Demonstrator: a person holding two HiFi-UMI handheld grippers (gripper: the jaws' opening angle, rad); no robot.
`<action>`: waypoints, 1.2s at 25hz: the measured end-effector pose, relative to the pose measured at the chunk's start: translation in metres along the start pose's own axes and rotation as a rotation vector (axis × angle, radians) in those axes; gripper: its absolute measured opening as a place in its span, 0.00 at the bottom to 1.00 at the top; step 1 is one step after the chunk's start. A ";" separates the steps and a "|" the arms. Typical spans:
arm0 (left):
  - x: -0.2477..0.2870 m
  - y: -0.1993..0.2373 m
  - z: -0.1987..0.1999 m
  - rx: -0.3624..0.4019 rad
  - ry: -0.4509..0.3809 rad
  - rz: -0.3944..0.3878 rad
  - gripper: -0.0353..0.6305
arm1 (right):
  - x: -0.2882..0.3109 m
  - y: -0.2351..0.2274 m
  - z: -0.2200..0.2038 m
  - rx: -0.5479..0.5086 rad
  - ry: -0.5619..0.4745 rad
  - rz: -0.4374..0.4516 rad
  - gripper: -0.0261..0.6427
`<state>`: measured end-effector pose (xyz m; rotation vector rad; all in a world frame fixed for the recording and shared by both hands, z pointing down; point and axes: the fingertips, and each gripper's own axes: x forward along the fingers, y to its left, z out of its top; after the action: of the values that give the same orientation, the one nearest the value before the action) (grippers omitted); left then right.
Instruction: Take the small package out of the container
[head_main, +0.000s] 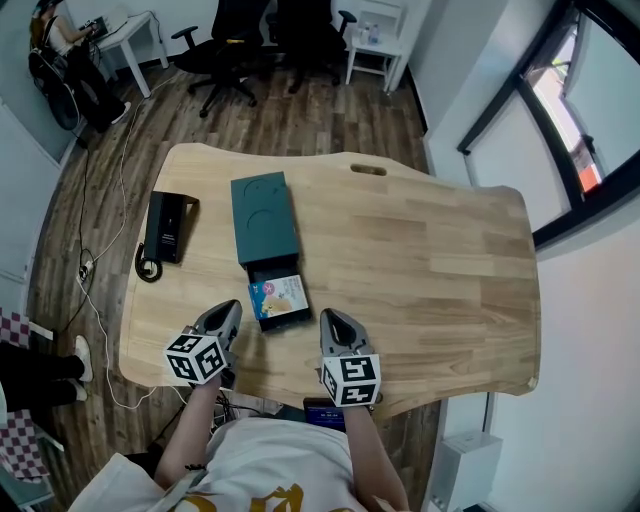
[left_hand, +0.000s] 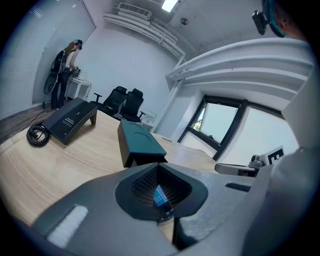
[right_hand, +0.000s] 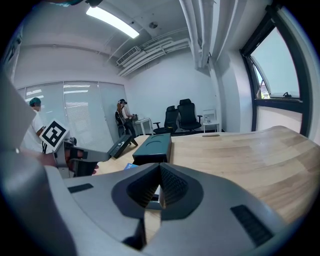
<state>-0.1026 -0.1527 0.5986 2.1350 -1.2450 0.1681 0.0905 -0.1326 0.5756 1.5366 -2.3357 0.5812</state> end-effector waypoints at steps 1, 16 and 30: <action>0.002 0.002 -0.001 -0.001 0.004 0.003 0.06 | 0.003 0.000 -0.001 0.002 0.006 0.001 0.04; 0.038 0.016 -0.020 -0.072 0.099 0.019 0.09 | 0.034 -0.011 -0.015 0.010 0.073 0.009 0.04; 0.063 0.018 -0.048 -0.216 0.210 -0.001 0.35 | 0.045 -0.014 -0.030 -0.037 0.131 0.031 0.04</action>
<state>-0.0737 -0.1760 0.6707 1.8804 -1.0884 0.2404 0.0857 -0.1598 0.6243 1.4048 -2.2628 0.6228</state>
